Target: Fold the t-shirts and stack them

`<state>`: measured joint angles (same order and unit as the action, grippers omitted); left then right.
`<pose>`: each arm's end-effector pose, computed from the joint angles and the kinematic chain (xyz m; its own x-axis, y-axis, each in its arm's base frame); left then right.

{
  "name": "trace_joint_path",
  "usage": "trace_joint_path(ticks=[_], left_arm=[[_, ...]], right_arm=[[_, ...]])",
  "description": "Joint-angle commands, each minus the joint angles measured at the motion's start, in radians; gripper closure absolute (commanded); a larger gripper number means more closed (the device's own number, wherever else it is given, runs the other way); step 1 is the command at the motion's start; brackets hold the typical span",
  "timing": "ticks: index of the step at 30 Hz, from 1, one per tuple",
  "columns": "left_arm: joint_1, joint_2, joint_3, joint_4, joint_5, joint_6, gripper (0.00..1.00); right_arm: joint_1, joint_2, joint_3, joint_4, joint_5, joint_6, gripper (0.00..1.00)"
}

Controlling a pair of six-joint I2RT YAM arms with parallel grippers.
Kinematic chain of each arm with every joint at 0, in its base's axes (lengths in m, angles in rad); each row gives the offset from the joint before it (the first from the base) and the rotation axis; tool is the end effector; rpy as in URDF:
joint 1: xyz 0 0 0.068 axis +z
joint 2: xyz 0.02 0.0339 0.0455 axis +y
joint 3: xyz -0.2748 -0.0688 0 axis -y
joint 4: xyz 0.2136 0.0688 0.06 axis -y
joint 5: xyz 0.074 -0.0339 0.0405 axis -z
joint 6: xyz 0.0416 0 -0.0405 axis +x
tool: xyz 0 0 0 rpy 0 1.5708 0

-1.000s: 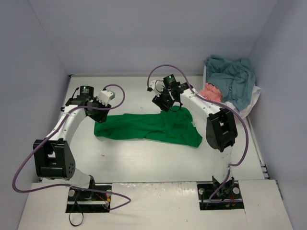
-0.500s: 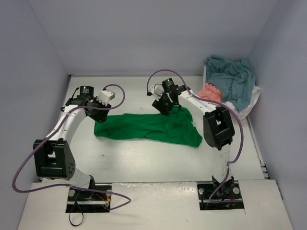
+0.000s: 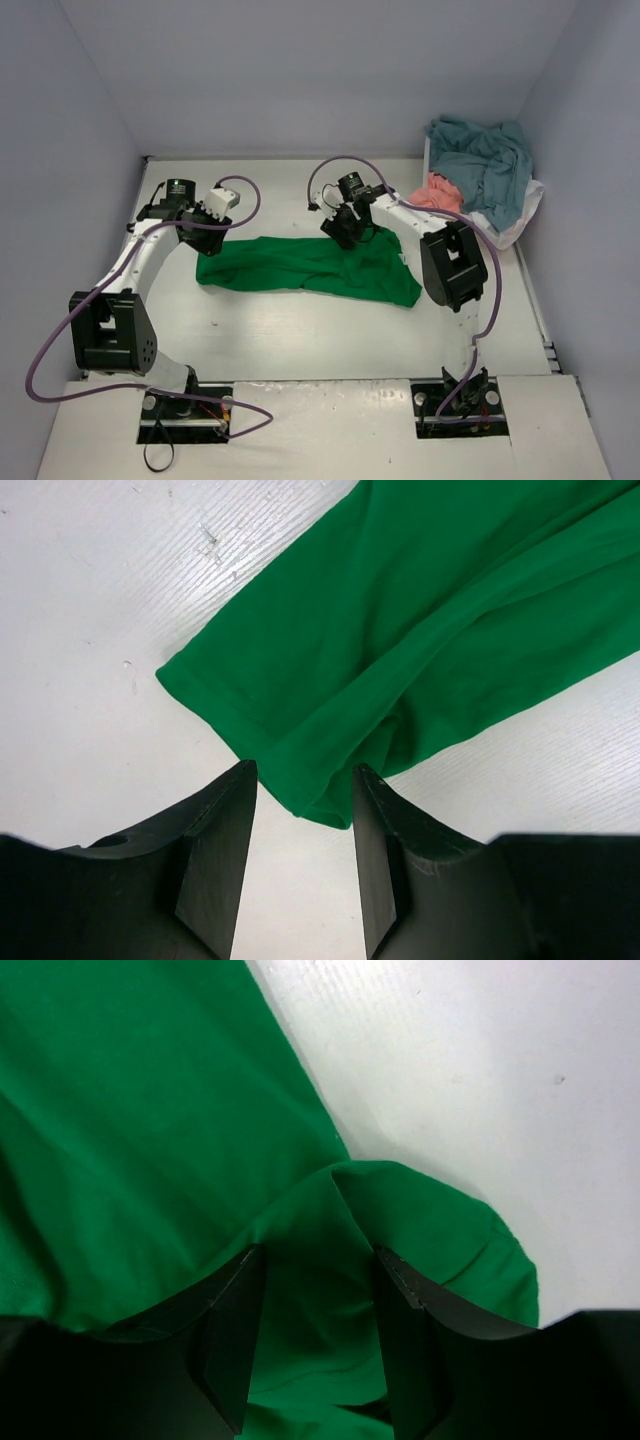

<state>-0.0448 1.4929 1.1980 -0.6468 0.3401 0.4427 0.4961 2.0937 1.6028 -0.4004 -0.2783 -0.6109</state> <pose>0.2861 -0.0267 0.2913 -0.6278 0.4324 -0.6472 0.5614 0.8275 0.0083 0.3864 0.2221 0.2151 -0.2108 -0.7412 -0.6373 -0.8917 0.4130 -0.1854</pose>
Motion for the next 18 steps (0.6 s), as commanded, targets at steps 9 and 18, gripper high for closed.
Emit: trace_joint_path(ticks=[9,18], left_arm=[[-0.006,-0.02,0.032,0.016,0.013,0.019,0.63],[-0.009,-0.036,0.012,0.024,0.016,0.013,0.63]], right_arm=[[-0.008,-0.011,0.002,0.008,0.001,-0.006,1.0],[-0.019,-0.092,0.048,0.015,0.148,0.082,1.0]])
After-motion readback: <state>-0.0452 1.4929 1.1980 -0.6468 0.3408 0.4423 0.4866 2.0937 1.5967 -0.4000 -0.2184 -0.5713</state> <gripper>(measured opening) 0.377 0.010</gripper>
